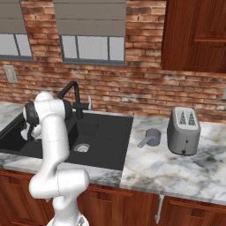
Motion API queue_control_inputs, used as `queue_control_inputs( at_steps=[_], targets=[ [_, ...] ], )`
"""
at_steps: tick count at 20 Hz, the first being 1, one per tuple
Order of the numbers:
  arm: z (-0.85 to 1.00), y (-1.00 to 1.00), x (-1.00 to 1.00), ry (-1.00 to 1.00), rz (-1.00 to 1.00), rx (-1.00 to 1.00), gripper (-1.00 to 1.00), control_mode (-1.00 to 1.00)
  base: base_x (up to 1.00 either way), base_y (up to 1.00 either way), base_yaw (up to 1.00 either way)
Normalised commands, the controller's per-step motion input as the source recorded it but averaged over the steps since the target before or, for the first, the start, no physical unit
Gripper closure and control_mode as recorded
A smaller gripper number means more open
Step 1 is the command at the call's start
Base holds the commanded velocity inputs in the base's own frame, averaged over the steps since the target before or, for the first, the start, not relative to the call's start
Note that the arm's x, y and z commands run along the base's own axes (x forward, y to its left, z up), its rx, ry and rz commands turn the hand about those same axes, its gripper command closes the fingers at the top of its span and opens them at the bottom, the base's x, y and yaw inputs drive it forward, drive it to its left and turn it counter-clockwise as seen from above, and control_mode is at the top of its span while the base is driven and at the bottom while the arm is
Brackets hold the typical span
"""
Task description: Move any existing items from the left basin to the right basin for drying. Then move the measuring cup from the counter to the left basin of the sink for washing.
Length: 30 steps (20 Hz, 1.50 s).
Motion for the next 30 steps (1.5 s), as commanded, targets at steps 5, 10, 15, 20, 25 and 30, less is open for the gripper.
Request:
queue_control_inputs(
  at_steps=[5, 10, 15, 20, 25, 30],
  targets=[
    [-0.17, 0.01, 0.05, 0.0, 0.01, 0.0, -1.0, -1.0, 0.0, 0.0, 0.0],
    [-0.16, 0.03, 0.03, 0.0, 0.01, 0.0, -1.0, -1.0, 0.0, 0.0, 0.0],
    [-0.18, 0.02, 0.0, 0.0, 0.01, 0.0, -1.0, -1.0, 0.0, 0.0, 0.0],
    [-0.16, 0.0, 0.0, 0.0, 0.01, 0.0, 1.0, -1.0, 0.0, 0.0, 0.0],
    [-0.01, 0.0, 0.0, 0.01, 0.0, 0.0, 1.0, -1.0, 0.0, 0.0, 0.0],
    [0.0, 0.0, 0.0, 0.0, 0.0, 0.0, 1.0, -1.0, 0.0, 0.0, 0.0]
  ],
)
